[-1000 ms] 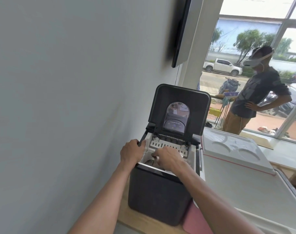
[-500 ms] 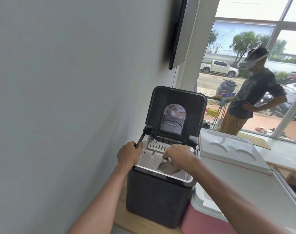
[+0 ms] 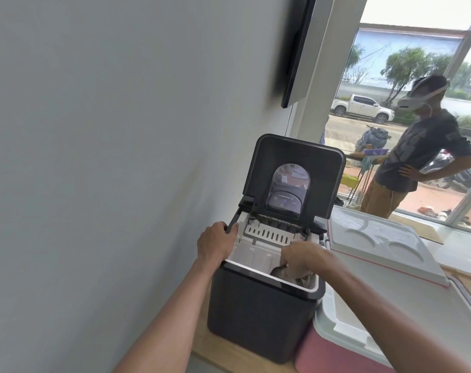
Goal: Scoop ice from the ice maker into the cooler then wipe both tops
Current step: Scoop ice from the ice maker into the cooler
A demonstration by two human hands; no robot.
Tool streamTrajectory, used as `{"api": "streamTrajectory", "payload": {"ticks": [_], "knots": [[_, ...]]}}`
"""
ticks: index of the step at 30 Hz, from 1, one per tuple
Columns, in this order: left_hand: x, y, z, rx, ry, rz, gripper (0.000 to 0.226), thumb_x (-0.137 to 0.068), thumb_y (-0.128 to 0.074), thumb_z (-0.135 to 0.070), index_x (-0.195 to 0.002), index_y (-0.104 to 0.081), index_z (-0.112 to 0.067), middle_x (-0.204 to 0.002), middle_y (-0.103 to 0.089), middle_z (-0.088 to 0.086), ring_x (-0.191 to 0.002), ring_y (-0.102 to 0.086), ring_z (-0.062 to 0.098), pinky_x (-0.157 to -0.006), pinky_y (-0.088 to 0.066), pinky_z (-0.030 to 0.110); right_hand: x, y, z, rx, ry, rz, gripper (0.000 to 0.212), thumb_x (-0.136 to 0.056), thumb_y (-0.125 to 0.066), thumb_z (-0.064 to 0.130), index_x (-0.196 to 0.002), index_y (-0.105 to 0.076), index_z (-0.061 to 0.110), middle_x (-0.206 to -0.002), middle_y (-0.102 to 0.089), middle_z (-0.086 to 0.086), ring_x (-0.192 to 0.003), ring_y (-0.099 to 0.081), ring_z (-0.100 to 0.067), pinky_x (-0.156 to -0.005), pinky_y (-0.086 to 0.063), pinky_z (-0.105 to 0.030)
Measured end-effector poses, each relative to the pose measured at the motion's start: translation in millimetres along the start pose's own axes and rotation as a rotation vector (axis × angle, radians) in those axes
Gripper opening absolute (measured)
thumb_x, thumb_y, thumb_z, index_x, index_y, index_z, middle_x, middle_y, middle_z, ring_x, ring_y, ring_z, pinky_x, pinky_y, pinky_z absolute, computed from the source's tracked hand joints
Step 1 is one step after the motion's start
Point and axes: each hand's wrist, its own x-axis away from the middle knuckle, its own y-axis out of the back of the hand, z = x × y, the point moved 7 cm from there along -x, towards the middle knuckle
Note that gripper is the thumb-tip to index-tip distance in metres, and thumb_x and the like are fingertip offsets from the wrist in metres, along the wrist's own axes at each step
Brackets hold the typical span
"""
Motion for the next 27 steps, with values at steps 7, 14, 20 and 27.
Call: {"api": "streamTrajectory", "payload": {"ticks": [7, 14, 20, 27], "knots": [[1, 0, -1, -0.013, 0.004, 0.007, 0.047, -0.096, -0.04, -0.056, -0.096, -0.065, -0.015, -0.083, -0.063, -0.001, -0.071, -0.051, 0.015, -0.065, -0.037, 0.027, -22, -19, 3, -0.416, -0.152, 0.067, 0.027, -0.087, -0.043, 0.013, -0.071, -0.064, 0.004, -0.06, -0.067, -0.006, -0.048, -0.058, -0.018, -0.052, -0.049, -0.027], [0, 0, 1, -0.013, 0.009, 0.001, 0.048, -0.096, -0.04, -0.056, -0.095, -0.065, -0.016, -0.088, -0.068, 0.002, -0.072, -0.051, 0.017, -0.067, -0.038, 0.028, -51, -37, 28, -0.48, -0.155, 0.088, 0.044, -0.098, -0.045, 0.032, -0.127, -0.06, 0.002, -0.137, -0.057, -0.013, -0.122, -0.055, -0.03, -0.096, -0.042, -0.031], [0, 0, 1, -0.015, -0.001, 0.005, 0.049, -0.096, -0.04, -0.056, -0.099, -0.066, -0.015, -0.092, -0.07, 0.003, -0.076, -0.056, 0.019, -0.068, -0.038, 0.028, -50, -42, 20, -0.581, -0.131, 0.055, 0.041, -0.093, -0.048, 0.032, -0.114, -0.068, 0.003, -0.125, -0.064, -0.011, -0.104, -0.058, -0.024, -0.085, -0.043, -0.029], [-2, -3, 2, -0.012, 0.002, -0.003, 0.051, -0.095, -0.038, -0.058, -0.094, -0.067, -0.016, -0.089, -0.07, 0.004, -0.082, -0.062, 0.026, -0.069, -0.041, 0.03, 0, -5, 16, -0.844, -0.083, 0.099, 0.038, -0.097, -0.041, 0.017, -0.11, -0.071, -0.002, -0.085, -0.069, -0.01, -0.06, -0.06, -0.016, -0.06, -0.054, -0.032]]}}
